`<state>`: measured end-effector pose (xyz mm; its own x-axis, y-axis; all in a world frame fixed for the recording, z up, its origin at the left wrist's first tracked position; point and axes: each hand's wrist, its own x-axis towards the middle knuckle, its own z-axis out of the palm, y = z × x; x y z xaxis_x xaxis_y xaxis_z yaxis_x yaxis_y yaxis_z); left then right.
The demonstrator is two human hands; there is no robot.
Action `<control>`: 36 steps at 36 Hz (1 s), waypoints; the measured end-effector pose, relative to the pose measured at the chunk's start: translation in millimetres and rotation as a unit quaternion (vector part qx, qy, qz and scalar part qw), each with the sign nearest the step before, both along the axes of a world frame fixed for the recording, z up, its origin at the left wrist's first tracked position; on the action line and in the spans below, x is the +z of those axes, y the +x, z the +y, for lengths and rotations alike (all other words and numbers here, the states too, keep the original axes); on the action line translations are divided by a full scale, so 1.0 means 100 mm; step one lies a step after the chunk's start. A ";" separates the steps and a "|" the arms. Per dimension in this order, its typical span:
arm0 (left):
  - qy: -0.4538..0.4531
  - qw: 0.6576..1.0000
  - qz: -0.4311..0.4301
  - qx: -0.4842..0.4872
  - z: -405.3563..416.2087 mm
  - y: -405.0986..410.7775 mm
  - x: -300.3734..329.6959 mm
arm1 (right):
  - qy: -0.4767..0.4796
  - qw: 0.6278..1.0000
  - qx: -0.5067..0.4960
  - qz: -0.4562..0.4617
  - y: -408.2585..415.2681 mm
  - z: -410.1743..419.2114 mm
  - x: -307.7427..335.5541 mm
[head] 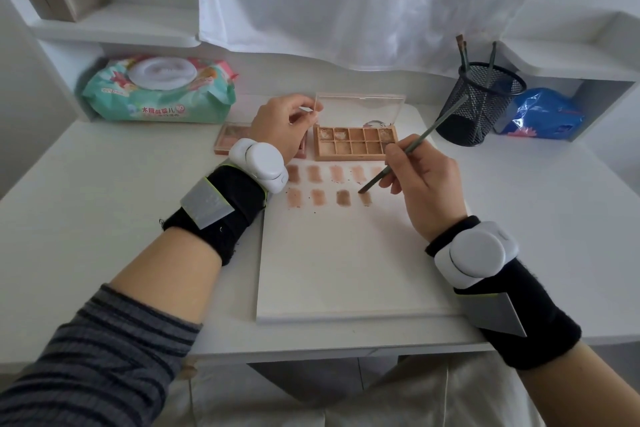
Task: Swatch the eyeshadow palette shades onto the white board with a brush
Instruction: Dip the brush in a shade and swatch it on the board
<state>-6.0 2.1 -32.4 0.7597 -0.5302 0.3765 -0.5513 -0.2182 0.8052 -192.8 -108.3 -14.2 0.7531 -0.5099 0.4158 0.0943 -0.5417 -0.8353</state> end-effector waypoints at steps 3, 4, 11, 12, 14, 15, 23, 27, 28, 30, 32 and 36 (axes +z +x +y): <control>0.000 1.000 0.001 0.002 0.00 -0.01 0.00 | 0.003 1.000 0.001 0.007 -0.01 -0.01 -0.01; 0.001 1.000 0.001 0.002 0.00 -0.01 0.00 | 0.005 1.000 -0.001 0.003 -0.01 -0.01 -0.01; 0.003 1.000 0.007 0.002 0.00 -0.01 0.02 | -0.007 1.000 -0.020 -0.005 0.01 -0.04 -0.02; 0.003 1.000 0.008 0.002 0.00 -0.02 0.02 | -0.012 1.000 -0.021 0.001 0.01 -0.05 -0.02; 0.003 1.000 0.008 0.002 0.00 -0.02 0.02 | -0.013 1.000 -0.021 0.006 0.00 -0.06 -0.03; 0.004 1.000 0.007 0.002 0.01 -0.01 0.02 | -0.011 1.000 -0.020 0.006 0.00 -0.05 -0.03; 0.006 1.000 0.006 0.002 0.00 -0.01 0.02 | -0.004 1.000 -0.020 -0.010 0.01 -0.05 -0.02; 0.006 1.000 0.000 0.001 0.00 -0.01 0.02 | -0.014 1.000 -0.026 0.004 0.00 -0.06 -0.03; 0.006 1.000 -0.001 0.001 0.00 -0.01 0.02 | -0.011 1.000 -0.026 0.001 0.00 -0.06 -0.03; 0.005 1.000 -0.001 0.000 0.00 -0.01 0.01 | 0.001 1.000 -0.022 -0.011 -0.01 -0.04 -0.02; 0.003 1.000 -0.003 0.000 0.01 -0.01 0.01 | 0.011 1.000 -0.010 -0.020 -0.01 -0.02 -0.01; 0.003 1.000 -0.004 0.001 0.01 -0.02 0.02 | 0.001 1.000 0.006 0.006 0.00 0.00 0.00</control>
